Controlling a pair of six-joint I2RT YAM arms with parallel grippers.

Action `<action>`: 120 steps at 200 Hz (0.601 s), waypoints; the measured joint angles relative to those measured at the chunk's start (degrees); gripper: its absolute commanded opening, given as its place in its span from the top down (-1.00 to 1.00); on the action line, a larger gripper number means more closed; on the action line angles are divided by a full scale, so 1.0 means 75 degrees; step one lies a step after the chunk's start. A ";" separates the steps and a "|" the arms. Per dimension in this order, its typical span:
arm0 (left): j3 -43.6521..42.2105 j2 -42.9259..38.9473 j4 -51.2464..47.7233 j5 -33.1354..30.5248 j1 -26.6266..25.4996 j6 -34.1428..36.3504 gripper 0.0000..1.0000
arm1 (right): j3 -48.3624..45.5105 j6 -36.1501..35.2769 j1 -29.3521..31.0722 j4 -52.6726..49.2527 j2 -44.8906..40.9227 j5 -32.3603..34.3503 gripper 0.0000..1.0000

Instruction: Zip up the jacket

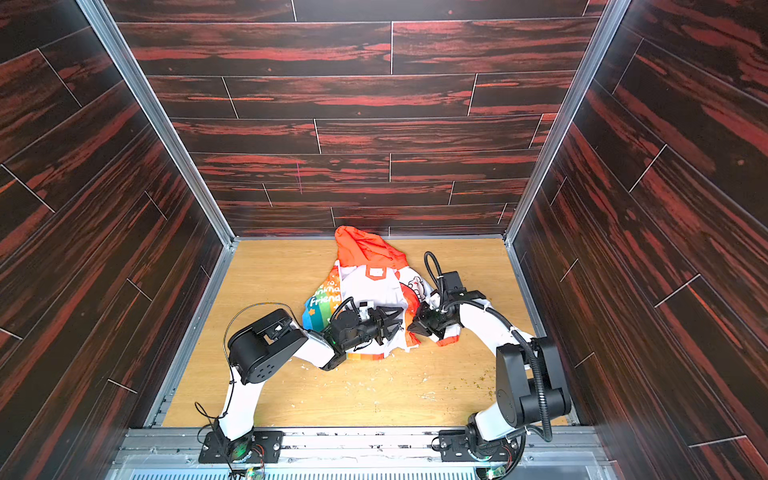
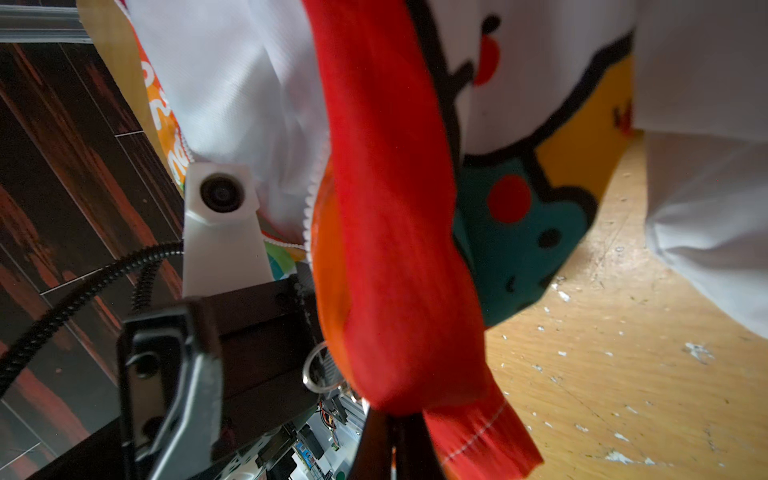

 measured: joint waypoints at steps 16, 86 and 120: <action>-0.0079 0.0000 0.0047 -0.0003 0.0000 -0.0052 0.33 | 0.0000 0.0003 0.0000 0.0015 -0.0015 -0.0006 1.00; -0.0242 0.0006 0.0035 -0.0009 0.0000 -0.0085 0.55 | 0.0000 0.0000 0.0000 0.0006 -0.0020 0.0020 1.00; -0.0251 0.0006 0.0029 0.0012 -0.0006 -0.0102 0.76 | 0.0000 0.0003 0.0000 -0.0017 -0.0020 0.0058 1.00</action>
